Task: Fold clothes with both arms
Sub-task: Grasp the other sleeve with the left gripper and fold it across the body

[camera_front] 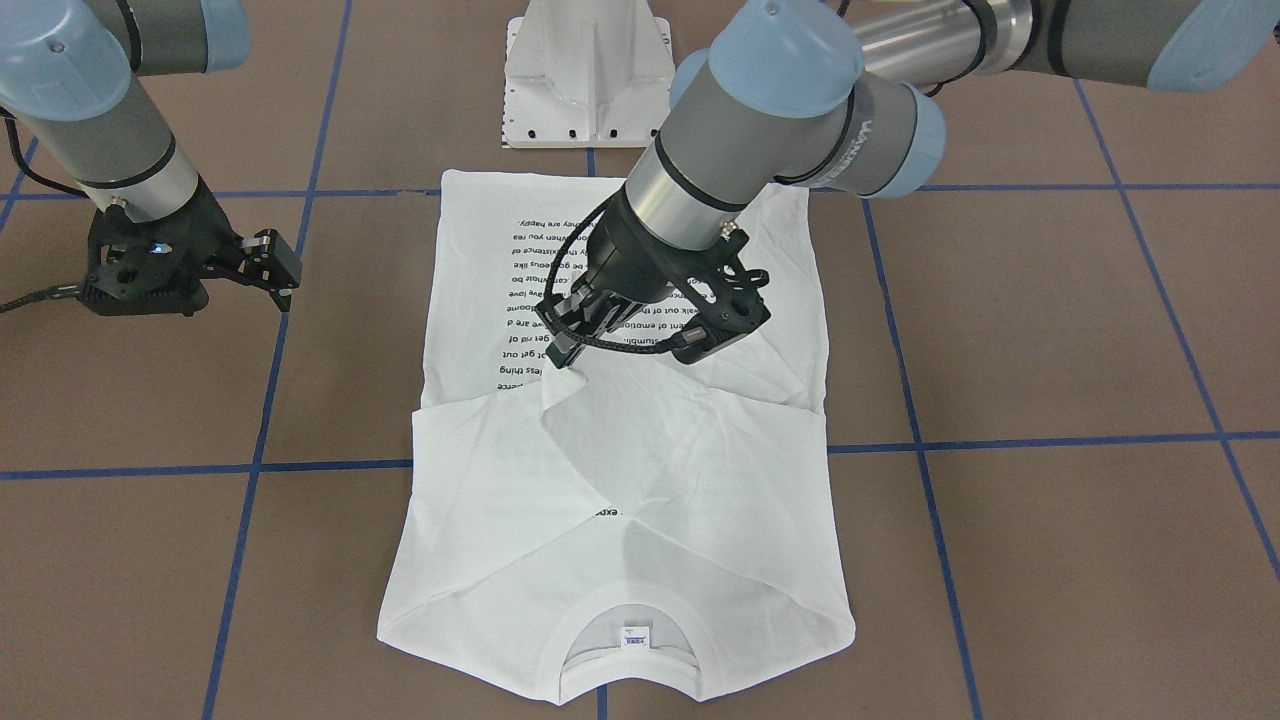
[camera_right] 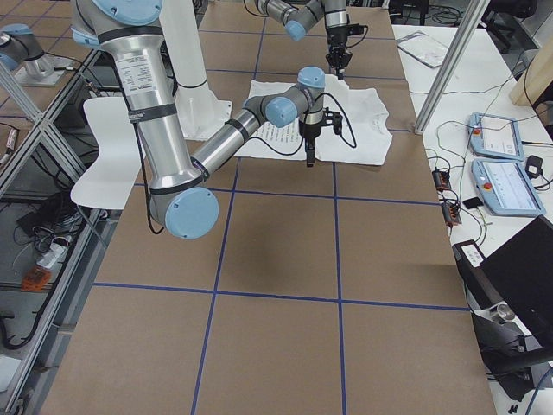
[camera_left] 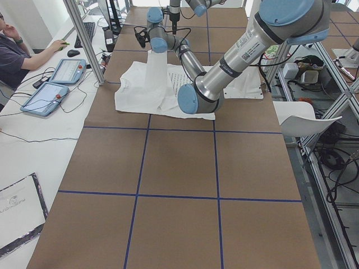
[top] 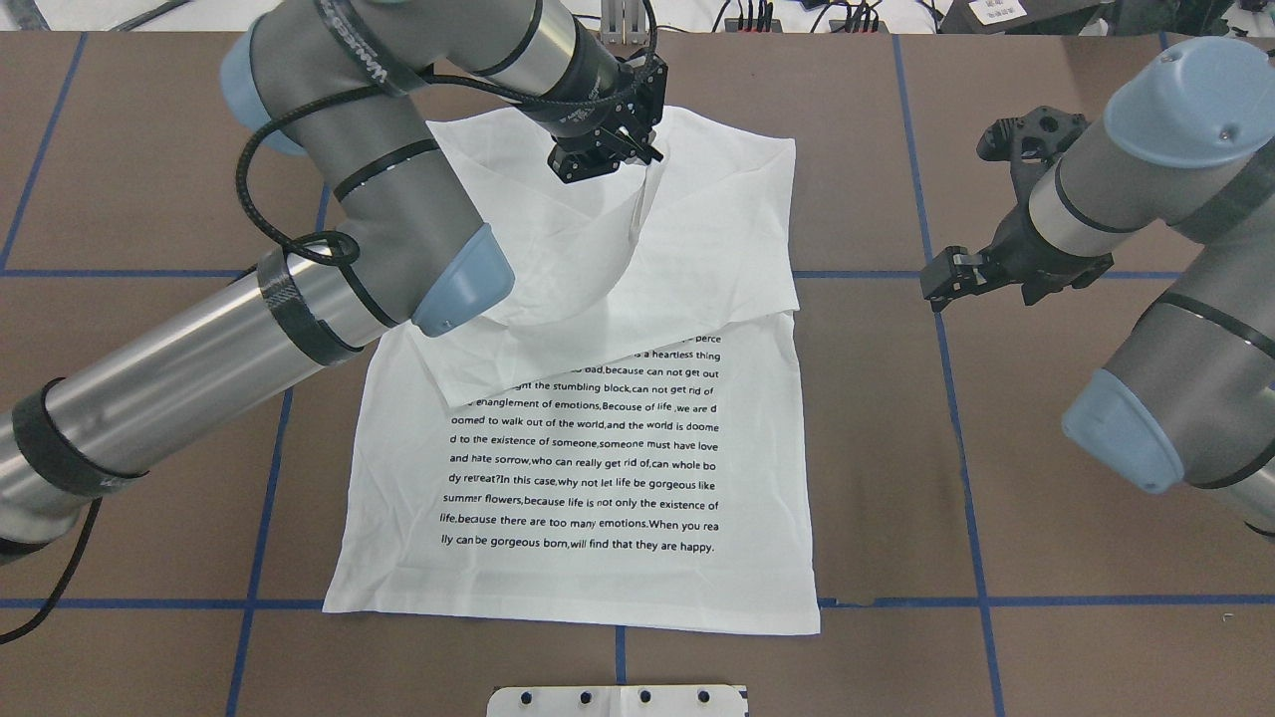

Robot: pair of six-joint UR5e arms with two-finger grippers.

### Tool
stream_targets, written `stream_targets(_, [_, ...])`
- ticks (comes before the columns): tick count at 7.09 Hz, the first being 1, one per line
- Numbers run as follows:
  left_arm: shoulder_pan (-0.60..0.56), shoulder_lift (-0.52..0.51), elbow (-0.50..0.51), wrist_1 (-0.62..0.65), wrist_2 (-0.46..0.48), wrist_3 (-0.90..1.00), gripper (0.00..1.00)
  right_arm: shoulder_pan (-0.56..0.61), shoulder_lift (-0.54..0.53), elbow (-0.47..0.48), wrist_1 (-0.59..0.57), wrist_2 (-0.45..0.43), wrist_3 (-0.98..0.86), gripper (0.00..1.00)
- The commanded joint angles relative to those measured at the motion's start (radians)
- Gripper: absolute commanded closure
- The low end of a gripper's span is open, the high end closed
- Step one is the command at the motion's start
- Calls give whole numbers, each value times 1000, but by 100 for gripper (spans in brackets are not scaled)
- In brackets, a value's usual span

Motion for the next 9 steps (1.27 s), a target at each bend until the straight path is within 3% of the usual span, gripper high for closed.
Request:
stream_targets(1, [111, -57, 109, -62, 112, -53, 100, 9, -42, -1, 26, -1, -4, 0])
stream_targets(3, [166, -65, 192, -143, 199, -79, 100, 9, -97, -5, 110, 5, -2, 0])
stream_targets(8, [257, -86, 295, -211, 325, -84, 100, 9, -100, -8, 112, 5, -1, 0])
stream_targets(9, [274, -88, 302, -248, 326, -75, 84, 8, -100, -10, 112, 5, -1, 0])
